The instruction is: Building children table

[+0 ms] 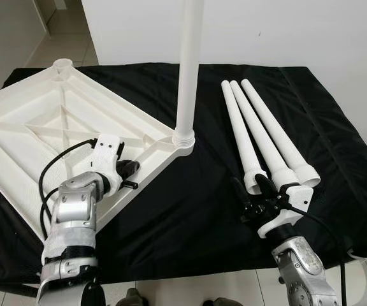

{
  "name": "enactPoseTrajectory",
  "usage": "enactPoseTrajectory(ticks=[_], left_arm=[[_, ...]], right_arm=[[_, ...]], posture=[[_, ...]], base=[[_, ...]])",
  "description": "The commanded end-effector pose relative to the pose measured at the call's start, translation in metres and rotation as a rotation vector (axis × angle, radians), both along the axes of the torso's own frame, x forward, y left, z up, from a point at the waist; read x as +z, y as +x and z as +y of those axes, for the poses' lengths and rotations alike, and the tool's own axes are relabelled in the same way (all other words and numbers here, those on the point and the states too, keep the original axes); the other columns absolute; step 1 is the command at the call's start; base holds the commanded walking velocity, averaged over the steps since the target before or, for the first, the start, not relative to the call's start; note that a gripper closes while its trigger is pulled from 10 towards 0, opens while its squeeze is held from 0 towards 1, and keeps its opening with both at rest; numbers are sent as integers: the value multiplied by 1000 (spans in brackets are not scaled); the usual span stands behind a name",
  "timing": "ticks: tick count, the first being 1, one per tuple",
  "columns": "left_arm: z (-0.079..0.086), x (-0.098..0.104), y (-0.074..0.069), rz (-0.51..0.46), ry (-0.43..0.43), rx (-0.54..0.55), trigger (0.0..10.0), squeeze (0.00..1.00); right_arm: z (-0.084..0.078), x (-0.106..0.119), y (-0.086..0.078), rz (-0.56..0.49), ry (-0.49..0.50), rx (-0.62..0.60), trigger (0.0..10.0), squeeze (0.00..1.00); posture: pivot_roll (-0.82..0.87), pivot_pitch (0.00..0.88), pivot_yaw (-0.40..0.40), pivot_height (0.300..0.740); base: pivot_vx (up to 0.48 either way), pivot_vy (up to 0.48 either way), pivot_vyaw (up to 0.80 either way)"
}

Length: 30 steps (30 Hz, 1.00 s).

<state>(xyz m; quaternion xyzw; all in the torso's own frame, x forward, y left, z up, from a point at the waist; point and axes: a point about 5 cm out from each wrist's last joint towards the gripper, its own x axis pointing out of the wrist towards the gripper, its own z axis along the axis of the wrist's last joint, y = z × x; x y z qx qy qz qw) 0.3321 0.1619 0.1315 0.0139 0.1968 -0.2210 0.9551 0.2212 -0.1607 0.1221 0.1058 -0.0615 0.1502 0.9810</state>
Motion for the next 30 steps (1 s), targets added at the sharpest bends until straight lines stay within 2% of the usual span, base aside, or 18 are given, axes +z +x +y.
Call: enactPoseTrajectory(ticks=[1, 2, 3, 4, 10, 13, 14, 15, 17, 19, 22, 23, 26, 27, 28, 30], left_arm=[[8, 1, 11, -112, 236, 483, 10000, 0], [-1, 1, 11, -122, 209, 417, 10000, 0], [-1, 1, 11, -122, 209, 417, 10000, 0], [-6, 0, 10, -127, 200, 373, 10000, 1000], [-21, 3, 9, -144, 111, 266, 10000, 1000], [-23, 4, 10, -157, 122, 247, 10000, 1000], [-25, 8, 10, -191, 100, 213, 10000, 0], [-25, 8, 10, -191, 100, 213, 10000, 0], [-27, 15, 12, -251, 72, 156, 10000, 0], [-27, 15, 12, -251, 72, 156, 10000, 0], [-24, 22, 14, -300, 59, 118, 10000, 0], [-19, 28, 16, -346, 56, 79, 10000, 0], [-16, 33, 17, -376, 55, 53, 10000, 0], [-10, 37, 18, -394, 57, 6, 10000, 0], [-10, 37, 18, -394, 57, 6, 10000, 0], [10, 49, 23, -422, 90, -48, 10000, 0]], right_arm=[[0, -1, 1, 1, -11, -8, 10000, 0], [-1, 0, 1, -1, -11, -12, 10000, 0], [-1, 0, 1, -1, -11, -12, 10000, 0], [-2, 0, 0, -2, -14, -18, 10000, 0], [-4, -1, -3, 0, -11, -32, 10000, 0], [-3, -2, -2, 0, -11, -31, 10000, 0], [-3, -1, -2, -2, -10, -31, 10000, 0], [-3, -1, -2, -2, -10, -31, 10000, 0], [-3, -1, -1, -4, -10, -30, 10000, 0], [-3, -1, -1, -4, -10, -30, 10000, 0], [-3, 0, 0, -6, -11, -27, 10000, 0], [-3, 0, 1, -8, -14, -25, 10000, 0], [-3, 0, 1, -8, -17, -24, 10000, 0], [-3, 0, 2, -10, -17, -23, 10000, 0], [-3, 0, 2, -10, -17, -23, 10000, 0], [-3, 1, 3, -13, -16, -21, 10000, 0]], posture=[[3, 42, 31, 740], [1, 43, 32, 740], [1, 43, 32, 740], [-3, 42, 36, 740], [-5, 43, 41, 740], [-4, 43, 42, 740], [-4, 43, 41, 740], [-4, 43, 41, 740], [2, 42, 38, 740], [2, 42, 38, 740], [5, 44, 35, 740], [6, 44, 33, 740], [9, 43, 31, 740], [9, 41, 30, 740], [9, 41, 30, 740], [13, 37, 28, 740]], base=[[0, 0, 0], [0, 0, 0], [0, 0, 0], [0, 0, 0], [0, 0, 0], [0, 0, 0], [0, 0, 0], [0, 0, 0], [0, 0, 0], [0, 0, 0], [0, 0, 0], [0, 0, 0], [0, 0, 0], [0, 0, 0], [0, 0, 0], [0, 0, 0]])
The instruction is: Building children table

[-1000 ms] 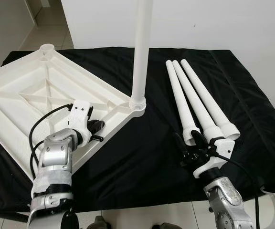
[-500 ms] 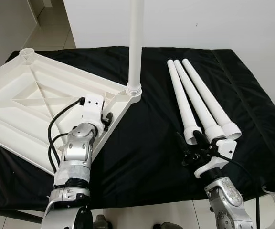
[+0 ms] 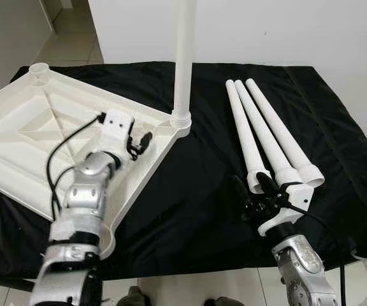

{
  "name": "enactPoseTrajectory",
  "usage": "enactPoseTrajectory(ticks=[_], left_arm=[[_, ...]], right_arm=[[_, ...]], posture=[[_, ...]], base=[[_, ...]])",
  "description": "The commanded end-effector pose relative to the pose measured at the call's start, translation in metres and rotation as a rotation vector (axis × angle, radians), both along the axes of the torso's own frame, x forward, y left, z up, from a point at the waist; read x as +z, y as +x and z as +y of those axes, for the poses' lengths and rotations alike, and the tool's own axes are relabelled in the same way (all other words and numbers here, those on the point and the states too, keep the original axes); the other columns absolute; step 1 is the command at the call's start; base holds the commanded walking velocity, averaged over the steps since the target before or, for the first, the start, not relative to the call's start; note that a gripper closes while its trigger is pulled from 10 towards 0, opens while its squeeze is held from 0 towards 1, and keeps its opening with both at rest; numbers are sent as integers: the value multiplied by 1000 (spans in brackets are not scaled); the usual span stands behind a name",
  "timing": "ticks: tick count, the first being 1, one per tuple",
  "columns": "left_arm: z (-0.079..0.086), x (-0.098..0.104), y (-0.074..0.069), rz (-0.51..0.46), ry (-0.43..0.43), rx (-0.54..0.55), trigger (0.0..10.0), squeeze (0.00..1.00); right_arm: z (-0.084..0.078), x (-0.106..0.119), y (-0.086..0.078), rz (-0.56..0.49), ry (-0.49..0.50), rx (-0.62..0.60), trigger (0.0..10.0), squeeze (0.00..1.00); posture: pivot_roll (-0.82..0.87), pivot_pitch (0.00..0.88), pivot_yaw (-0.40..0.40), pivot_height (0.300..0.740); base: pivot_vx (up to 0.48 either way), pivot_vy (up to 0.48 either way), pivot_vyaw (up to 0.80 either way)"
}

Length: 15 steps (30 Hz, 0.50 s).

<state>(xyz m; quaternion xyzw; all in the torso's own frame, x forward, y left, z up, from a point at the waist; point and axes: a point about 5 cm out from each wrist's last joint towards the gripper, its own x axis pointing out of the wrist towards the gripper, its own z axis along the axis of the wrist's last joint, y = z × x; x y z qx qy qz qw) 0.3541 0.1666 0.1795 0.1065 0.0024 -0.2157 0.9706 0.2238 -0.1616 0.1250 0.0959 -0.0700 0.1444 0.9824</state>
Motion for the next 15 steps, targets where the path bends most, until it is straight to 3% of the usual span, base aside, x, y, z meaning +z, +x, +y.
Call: enactPoseTrajectory(ticks=[1, 4, 5, 9, 12, 15], left_arm=[[5, 1, 1, 1, 2, -23, 10000, 0], [16, 5, 4, -4, 29, -21, 10000, 0], [29, 8, 7, -11, 75, 0, 10000, 0], [37, 10, 9, -15, 104, 16, 10000, 0], [70, 9, 8, 17, 277, 40, 10000, 0], [81, 10, 7, 43, 309, 34, 10000, 0]], right_arm=[[-2, -2, 0, 5, 1, -6, 10000, 0], [-2, -2, 1, 3, 1, -6, 10000, 0], [-2, -1, 1, 1, 0, -6, 10000, 0], [-2, -1, 2, -1, -1, -6, 10000, 0], [-4, -1, 1, -2, -5, -11, 10000, 0], [-4, -2, 1, -1, -6, -10, 10000, 0]], posture=[[13, 37, 28, 740], [13, 37, 28, 740], [13, 34, 28, 740], [12, 29, 29, 740], [11, 23, 25, 740], [12, 22, 24, 740]], base=[[0, 0, 0], [0, 0, 0], [0, 0, 0], [0, 0, 0], [0, 0, 0], [0, 0, 0]])
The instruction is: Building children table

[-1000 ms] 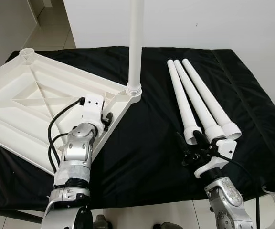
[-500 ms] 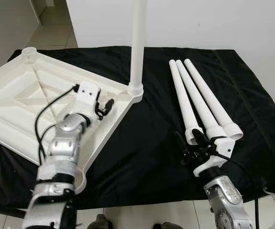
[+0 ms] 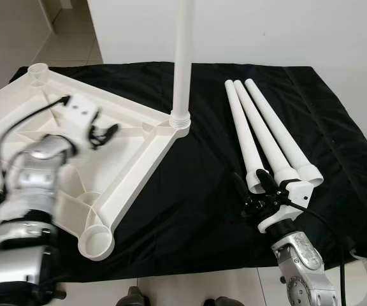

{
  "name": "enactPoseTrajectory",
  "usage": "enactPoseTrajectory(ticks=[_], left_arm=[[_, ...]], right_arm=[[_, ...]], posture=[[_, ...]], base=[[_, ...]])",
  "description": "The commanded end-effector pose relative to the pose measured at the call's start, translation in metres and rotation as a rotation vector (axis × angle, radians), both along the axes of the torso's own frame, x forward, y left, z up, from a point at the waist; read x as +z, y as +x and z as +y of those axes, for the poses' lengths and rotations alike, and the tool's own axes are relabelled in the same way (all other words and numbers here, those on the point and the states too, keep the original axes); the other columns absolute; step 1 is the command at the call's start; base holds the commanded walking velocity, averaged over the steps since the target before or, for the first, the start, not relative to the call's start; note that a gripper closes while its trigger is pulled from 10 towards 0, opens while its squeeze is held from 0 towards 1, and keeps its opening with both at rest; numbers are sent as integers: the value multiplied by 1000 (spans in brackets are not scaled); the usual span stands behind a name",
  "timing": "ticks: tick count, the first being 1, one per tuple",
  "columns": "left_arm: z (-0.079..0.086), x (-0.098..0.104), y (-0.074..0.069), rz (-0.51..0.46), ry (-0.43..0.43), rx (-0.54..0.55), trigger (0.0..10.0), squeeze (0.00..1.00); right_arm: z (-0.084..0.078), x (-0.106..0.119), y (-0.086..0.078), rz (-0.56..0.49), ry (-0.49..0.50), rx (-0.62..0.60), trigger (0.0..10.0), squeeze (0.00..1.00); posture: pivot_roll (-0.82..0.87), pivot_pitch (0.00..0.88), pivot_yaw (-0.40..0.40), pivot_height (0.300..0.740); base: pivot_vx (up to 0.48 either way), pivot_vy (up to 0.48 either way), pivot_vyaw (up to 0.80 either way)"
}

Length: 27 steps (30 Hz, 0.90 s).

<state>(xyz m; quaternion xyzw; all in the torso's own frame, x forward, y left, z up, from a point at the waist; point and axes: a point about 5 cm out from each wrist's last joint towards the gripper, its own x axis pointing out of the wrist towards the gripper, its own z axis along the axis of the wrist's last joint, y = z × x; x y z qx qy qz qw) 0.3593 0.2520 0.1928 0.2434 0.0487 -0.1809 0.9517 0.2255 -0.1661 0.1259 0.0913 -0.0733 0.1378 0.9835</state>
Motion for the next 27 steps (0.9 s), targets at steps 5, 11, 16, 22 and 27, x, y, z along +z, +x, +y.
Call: enactPoseTrajectory(ticks=[5, 11, 16, 22, 27], left_arm=[[8, -1, 0, 58, 42, -37, 10000, 0], [27, -4, -6, 114, 140, -42, 10000, 0], [39, -9, -13, 166, 235, -75, 10000, 0], [51, -6, -17, 207, 339, -59, 10000, 0], [48, -10, -21, 259, 390, -135, 10000, 0]], right_arm=[[0, -3, 0, 6, -2, 8, 10000, 0], [-1, -2, 1, 4, -10, 15, 10000, 0], [-2, -1, 1, 2, -13, 16, 10000, 0], [-1, -2, 3, 3, -9, 20, 10000, 0], [-2, -2, 3, 1, -10, 19, 10000, 0]], posture=[[12, 18, 16, 740], [16, 16, 12, 740], [22, 19, 9, 740], [30, 26, 5, 740], [29, 30, 5, 740]], base=[[0, 0, 0], [0, 0, 0], [0, 0, 0], [0, 0, 0], [0, 0, 0]])
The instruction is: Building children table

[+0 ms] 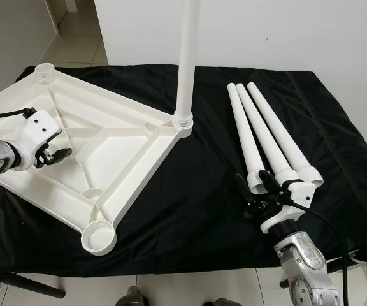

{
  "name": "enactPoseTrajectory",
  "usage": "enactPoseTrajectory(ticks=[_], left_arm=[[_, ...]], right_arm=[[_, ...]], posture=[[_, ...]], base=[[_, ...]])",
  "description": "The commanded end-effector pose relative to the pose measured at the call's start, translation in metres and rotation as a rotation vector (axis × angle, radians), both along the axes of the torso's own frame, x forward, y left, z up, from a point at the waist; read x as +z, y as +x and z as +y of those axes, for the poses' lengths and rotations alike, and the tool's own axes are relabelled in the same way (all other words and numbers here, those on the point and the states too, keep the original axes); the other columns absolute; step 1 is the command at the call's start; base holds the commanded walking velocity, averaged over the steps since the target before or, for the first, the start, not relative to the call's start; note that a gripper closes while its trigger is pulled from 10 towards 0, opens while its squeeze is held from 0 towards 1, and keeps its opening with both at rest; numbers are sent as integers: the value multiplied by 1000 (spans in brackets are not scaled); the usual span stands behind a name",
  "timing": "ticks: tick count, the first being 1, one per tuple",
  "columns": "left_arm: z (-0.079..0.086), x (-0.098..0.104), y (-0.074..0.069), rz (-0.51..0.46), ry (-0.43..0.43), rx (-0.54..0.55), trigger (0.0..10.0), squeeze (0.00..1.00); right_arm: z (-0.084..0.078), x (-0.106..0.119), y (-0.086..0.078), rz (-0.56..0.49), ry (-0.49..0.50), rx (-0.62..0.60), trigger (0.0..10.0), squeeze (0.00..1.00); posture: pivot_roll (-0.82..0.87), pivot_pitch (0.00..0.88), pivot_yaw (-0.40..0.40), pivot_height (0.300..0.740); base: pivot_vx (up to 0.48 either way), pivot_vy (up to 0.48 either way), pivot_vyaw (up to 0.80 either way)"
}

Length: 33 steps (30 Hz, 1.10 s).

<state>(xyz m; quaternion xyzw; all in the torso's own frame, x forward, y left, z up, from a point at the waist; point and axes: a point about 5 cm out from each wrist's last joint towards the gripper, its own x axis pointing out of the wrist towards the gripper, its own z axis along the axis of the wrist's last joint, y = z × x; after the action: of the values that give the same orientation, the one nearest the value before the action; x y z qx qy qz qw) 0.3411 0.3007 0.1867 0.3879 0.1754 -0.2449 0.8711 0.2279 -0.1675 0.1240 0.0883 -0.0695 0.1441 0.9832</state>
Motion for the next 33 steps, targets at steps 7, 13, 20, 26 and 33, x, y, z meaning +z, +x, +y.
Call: enactPoseTrajectory(ticks=[7, 13, 20, 26, 33], left_arm=[[-10, -20, -9, 135, 133, -135, 10000, 0], [-21, -30, -14, 187, 145, -203, 10000, 0], [-40, -29, -10, 148, 83, -250, 10000, 0], [-67, -25, 1, 69, -40, -258, 10000, 0], [-95, -24, 16, -23, -132, -195, 10000, 0]], right_arm=[[-2, 0, 0, -5, -5, 3, 10000, 0], [-3, 1, 0, -8, -7, -3, 10000, 0], [-3, 1, 1, -9, -7, -2, 10000, 0], [-3, 2, 2, -11, -10, -2, 10000, 0], [-1, 2, 1, -11, -8, -4, 10000, 0]], posture=[[23, 31, 9, 740], [21, 32, 10, 740], [19, 31, 8, 740], [14, 33, 9, 740], [9, 34, 14, 740]], base=[[0, 0, 0], [0, 0, 0], [0, 0, 0], [0, 0, 0], [0, 0, 0]])
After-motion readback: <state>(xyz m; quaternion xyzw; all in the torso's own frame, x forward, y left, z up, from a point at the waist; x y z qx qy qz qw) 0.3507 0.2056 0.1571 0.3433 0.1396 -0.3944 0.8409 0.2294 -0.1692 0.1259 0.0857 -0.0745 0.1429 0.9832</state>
